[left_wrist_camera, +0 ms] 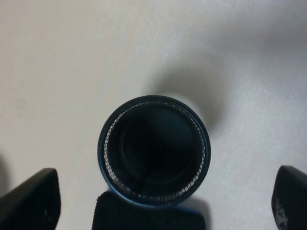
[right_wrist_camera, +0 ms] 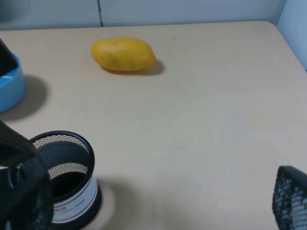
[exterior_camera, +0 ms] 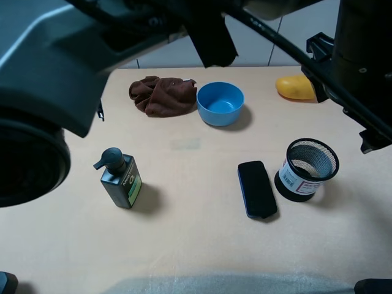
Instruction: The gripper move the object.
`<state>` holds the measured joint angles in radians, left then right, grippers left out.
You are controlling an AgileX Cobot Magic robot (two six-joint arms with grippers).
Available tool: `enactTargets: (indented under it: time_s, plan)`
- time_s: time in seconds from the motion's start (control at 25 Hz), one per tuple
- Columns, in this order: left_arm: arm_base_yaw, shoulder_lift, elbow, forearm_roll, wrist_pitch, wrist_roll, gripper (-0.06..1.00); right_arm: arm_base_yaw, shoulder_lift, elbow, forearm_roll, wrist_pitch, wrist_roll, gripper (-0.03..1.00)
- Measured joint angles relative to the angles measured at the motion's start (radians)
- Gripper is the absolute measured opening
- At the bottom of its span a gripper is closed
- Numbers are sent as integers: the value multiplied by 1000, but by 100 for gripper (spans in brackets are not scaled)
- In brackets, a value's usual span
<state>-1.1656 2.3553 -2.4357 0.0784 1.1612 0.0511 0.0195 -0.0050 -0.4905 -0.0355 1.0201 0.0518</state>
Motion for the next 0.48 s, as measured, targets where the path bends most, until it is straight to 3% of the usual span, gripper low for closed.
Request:
enactTargets:
  time_s: [0.48]
  plan:
    - [3,-242,310,80,-1,-30,89,0,0,0,-1,0,0,69]
